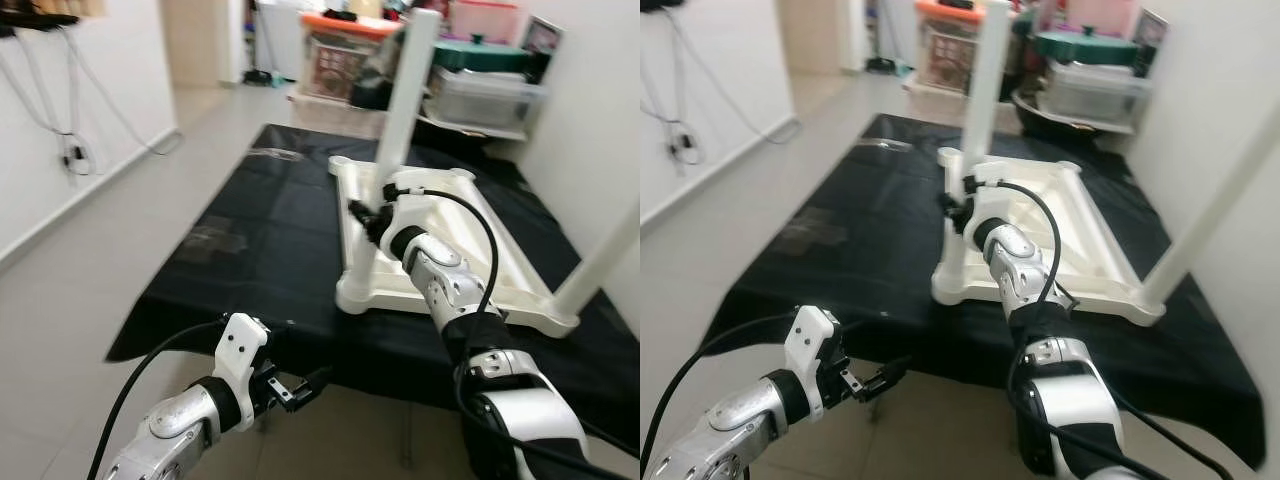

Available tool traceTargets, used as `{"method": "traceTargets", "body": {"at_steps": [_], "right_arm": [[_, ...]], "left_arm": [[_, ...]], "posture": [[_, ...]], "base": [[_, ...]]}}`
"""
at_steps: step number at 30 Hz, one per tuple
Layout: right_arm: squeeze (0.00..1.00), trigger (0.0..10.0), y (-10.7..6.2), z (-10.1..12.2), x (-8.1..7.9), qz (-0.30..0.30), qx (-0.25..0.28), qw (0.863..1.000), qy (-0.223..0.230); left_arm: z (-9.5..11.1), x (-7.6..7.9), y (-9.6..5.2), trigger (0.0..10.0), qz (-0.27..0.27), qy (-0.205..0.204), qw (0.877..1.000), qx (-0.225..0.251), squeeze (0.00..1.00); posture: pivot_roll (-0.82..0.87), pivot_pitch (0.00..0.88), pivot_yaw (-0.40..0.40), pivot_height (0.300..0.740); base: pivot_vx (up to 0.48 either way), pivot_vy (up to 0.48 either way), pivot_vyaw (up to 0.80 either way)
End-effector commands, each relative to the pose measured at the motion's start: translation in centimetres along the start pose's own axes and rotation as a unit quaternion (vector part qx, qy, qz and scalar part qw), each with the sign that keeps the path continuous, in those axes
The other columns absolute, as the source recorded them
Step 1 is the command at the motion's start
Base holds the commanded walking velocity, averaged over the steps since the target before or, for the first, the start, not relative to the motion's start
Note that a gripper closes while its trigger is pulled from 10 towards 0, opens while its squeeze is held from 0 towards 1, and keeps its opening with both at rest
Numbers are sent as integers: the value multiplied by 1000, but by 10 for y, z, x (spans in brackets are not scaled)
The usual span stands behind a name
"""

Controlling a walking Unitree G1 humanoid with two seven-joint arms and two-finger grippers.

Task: Building children table

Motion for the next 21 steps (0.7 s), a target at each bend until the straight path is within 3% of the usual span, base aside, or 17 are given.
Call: {"method": "traceTargets", "body": {"at_steps": [1, 2, 3, 4, 7, 8, 13, 14, 15, 16, 18, 21], "right_arm": [[0, 0, -10, -47, 42, -110, -84, 990, 12], [0, 3255, -31, -49, 16, -94, -63, 994, -4], [0, 10000, -39, -48, 8, -88, -56, 995, -4], [0, 10000, -39, -48, 8, -88, -56, 995, -4], [0, 10000, -54, -35, -38, 25, -12, 999, 18], [1000, 10000, -53, -29, -42, 52, 6, 998, 23], [1000, 10000, -36, -9, -39, 103, 24, 994, -14], [0, 10000, -33, -1, -43, 146, 32, 989, -10], [0, 10000, -34, 8, -49, 201, 42, 979, -12], [0, 10000, -34, 8, -49, 201, 42, 979, -12], [0, 10000, -35, 18, -52, 274, 59, 959, -38], [0, 10000, -34, 13, -47, 306, 52, 948, -76]], "left_arm": [[0, 0, 0, 10000, 0, 3, 1000, -3, 0], [0, 0, -1, 10000, -1, 3, 1000, -5, 0], [0, -1, -1, 10000, -1, 3, 1000, -6, 0], [0, -1, -1, 10000, -1, 3, 1000, -6, 0], [-1, 2, 0, 10000, -8, -1, 1000, -8, 0], [-2, 3, 1, 10000, -10, -1, 1000, -8, 0], [-2, 0, 2, 10000, -10, -1, 1000, -9, 0], [0, -1, 3, 10000, -9, 1, 1000, -7, 0], [0, -1, 4, 10000, -9, 2, 1000, -5, 0], [0, -1, 4, 10000, -9, 2, 1000, -5, 0], [0, -1, 5, 10000, -8, 3, 1000, -4, 0], [-1, 1, 5, 10000, -8, 1, 1000, -4, 0]], "posture": [[136, 0, -130, 740], [134, 0, -119, 740], [130, 0, -116, 740], [130, 0, -116, 740], [110, 0, -104, 740], [109, 0, -104, 740], [108, 0, -105, 740], [108, 0, -110, 740], [108, 0, -114, 740], [108, 0, -114, 740], [108, 0, -117, 740], [112, 0, -122, 740]], "base": [[0, 0, 0], [0, 0, 0], [0, 0, 0], [0, 0, 0], [0, 0, 0], [0, 0, 0], [0, 0, 0], [0, 0, 0], [0, 0, 0], [0, 0, 0], [0, 0, 0], [0, 0, 0]]}}
Point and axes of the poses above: a point about 5 cm out from each wrist's last joint towards the gripper, its own y axis pointing out of the wrist towards the gripper, its own z axis along the axis of the wrist's last joint, x = y × z, the point moved 5 cm from there along y, pointing out of the wrist towards the gripper
